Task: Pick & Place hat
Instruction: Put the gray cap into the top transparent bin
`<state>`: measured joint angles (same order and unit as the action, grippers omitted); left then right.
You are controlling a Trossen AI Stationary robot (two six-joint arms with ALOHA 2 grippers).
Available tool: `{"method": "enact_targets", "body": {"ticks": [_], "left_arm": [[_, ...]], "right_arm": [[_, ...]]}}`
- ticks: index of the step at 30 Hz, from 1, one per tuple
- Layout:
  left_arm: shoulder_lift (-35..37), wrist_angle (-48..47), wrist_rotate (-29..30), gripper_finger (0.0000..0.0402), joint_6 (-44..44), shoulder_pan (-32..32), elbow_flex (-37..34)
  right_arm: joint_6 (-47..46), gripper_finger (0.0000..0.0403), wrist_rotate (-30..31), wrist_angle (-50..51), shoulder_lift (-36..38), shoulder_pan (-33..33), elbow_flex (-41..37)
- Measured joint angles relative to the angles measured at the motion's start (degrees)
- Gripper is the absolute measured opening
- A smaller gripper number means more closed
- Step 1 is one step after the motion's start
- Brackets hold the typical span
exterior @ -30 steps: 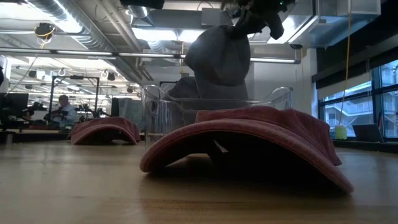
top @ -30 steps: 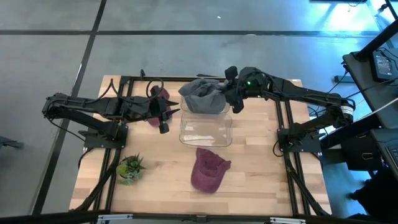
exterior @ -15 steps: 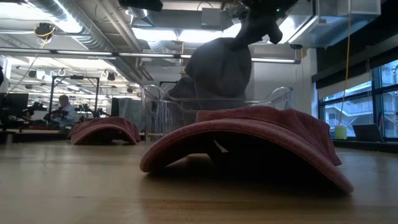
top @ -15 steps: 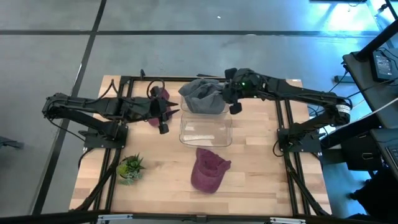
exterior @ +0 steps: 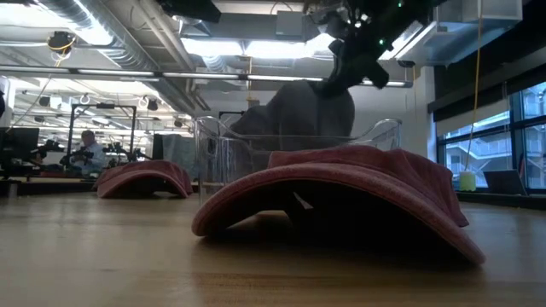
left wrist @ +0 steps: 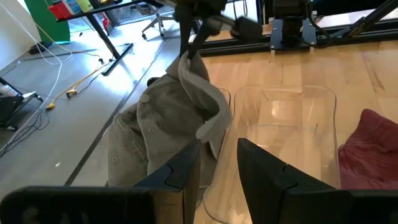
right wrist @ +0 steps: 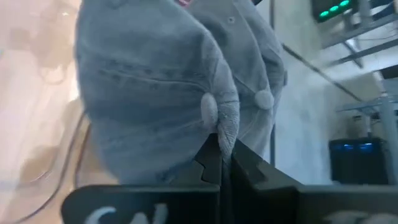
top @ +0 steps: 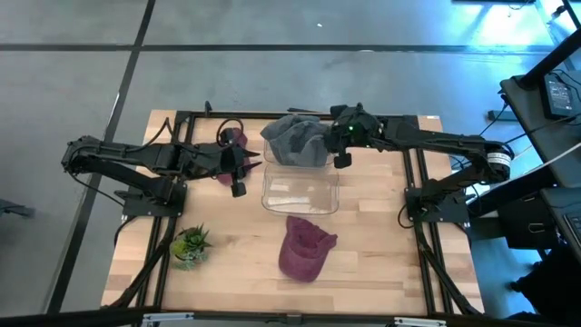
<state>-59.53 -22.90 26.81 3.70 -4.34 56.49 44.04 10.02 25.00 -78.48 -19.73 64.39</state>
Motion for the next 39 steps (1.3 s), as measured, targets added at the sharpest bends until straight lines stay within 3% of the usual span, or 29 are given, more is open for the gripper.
{"method": "enact_targets", "body": {"ticks": [7,14,23,30,39], "left_arm": [[0.0,0.3,0.0,0.0098,0.0,0.0,0.0],[0.0,0.4,0.1,0.0102,-0.1,0.0,0.0],[0.0,0.4,0.1,0.0099,-0.1,0.0,0.0],[0.0,0.4,0.1,0.0101,-0.1,0.0,0.0],[0.0,0.4,0.2,0.0101,-0.1,0.0,0.0]], "right_arm": [[2.4,0.0008,1.1,-8.6,0.0,-0.1,-3.6],[5.2,0.0036,4.1,-7.8,0.0,-0.3,-3.5],[-1.6,0.0122,4.6,-5.9,-0.6,-3.1,-3.4],[-1.8,0.0195,9.5,-10.6,-0.5,-3.2,-3.4],[-2.0,0.0206,6.5,-9.6,-0.9,-3.1,-3.4]]}}
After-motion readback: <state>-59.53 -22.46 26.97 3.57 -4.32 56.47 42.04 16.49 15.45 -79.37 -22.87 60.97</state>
